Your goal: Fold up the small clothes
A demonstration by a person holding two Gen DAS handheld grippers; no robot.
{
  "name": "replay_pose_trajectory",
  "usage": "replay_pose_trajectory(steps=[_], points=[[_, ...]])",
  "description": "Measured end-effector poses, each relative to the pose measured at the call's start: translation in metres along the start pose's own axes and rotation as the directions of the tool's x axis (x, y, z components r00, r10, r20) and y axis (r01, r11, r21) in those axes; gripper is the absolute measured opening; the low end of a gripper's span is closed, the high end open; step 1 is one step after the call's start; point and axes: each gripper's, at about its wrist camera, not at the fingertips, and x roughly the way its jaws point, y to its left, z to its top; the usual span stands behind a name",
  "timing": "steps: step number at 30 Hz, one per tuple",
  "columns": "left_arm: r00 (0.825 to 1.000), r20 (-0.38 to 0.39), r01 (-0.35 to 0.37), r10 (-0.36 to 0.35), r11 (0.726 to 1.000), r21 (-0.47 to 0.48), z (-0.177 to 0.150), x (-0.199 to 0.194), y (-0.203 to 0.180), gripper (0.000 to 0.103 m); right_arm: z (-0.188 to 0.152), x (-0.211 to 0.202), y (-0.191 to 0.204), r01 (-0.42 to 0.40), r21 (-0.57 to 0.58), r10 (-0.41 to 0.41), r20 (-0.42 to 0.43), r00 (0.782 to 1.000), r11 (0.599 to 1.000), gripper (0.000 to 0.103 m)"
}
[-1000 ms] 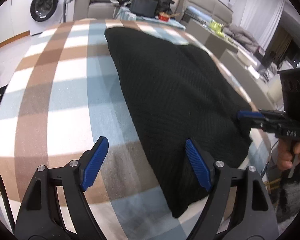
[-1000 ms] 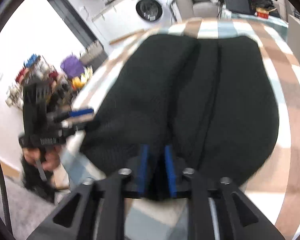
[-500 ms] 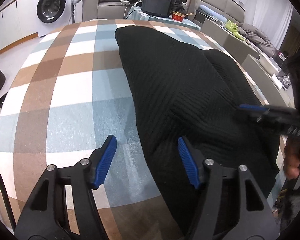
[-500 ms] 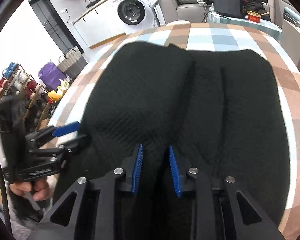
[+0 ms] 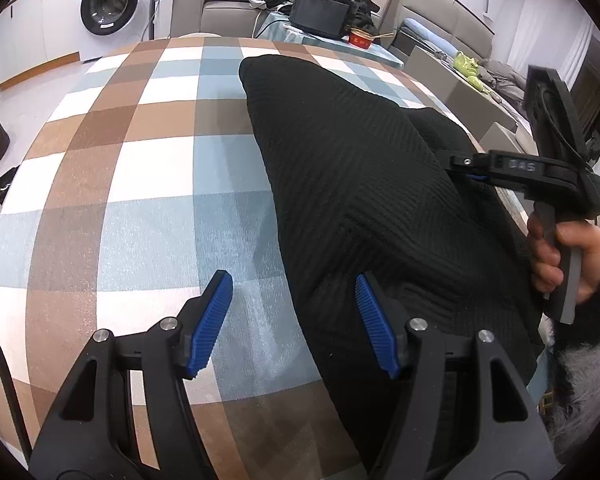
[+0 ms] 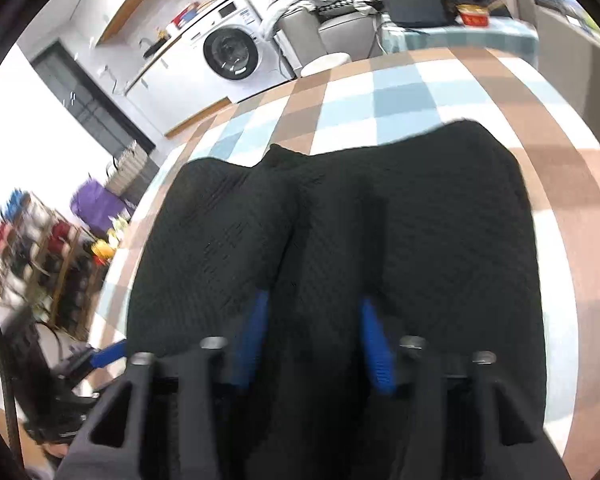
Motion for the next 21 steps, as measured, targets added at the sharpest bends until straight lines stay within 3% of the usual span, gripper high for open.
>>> replay_pose_trajectory(steps=[2, 5, 8, 10, 13, 14, 17, 20, 21], points=[[1.0, 0.0, 0.0, 0.0, 1.0, -0.002, 0.001, -0.001, 0.0, 0.061, 0.003, 0.002, 0.008, 0.025, -0.035, -0.025, 0.001, 1.0, 0.999, 0.006], [1.0, 0.018, -0.008, 0.008, 1.0, 0.0, 0.003, -0.004, 0.001, 0.061, 0.008, -0.011, 0.02, 0.042, -0.082, -0.037, 0.067, 0.997, 0.996, 0.005], [1.0, 0.003, -0.001, 0.001, 1.0, -0.01, 0.003, 0.0, 0.003, 0.061, 0.013, -0.008, 0.013, 0.08, -0.067, -0.076, 0.054, 0.996, 0.995, 0.005], [1.0, 0.004, 0.0, 0.0, 1.0, -0.015, 0.002, -0.001, 0.003, 0.061, 0.011, -0.003, 0.001, 0.098, -0.022, -0.098, 0.017, 0.995, 0.995, 0.01], [1.0, 0.003, 0.0, 0.0, 1.0, -0.018, -0.001, -0.003, 0.004, 0.062, -0.004, -0.009, -0.013, 0.002, 0.04, 0.001, -0.073, 0.997, 0.999, 0.032], [1.0, 0.001, 0.005, -0.005, 1.0, -0.027, -0.002, -0.002, 0.005, 0.063, -0.016, -0.02, -0.014, -0.014, 0.026, 0.015, -0.067, 0.998, 1.0, 0.039], [0.999, -0.009, 0.034, -0.034, 0.998, -0.052, -0.001, 0.001, 0.007, 0.063, -0.046, -0.049, -0.014, 0.001, -0.007, -0.001, -0.036, 0.999, 1.0, 0.044], [0.997, -0.014, 0.07, -0.071, 0.996, -0.06, 0.004, 0.007, 0.003, 0.063, -0.071, -0.08, -0.02, 0.056, -0.001, -0.056, 0.008, 0.998, 0.998, 0.058], [0.996, -0.018, 0.088, -0.09, 0.994, -0.061, 0.006, 0.009, 0.001, 0.063, -0.076, -0.087, -0.024, 0.092, 0.015, -0.092, 0.015, 0.996, 0.996, 0.058]])
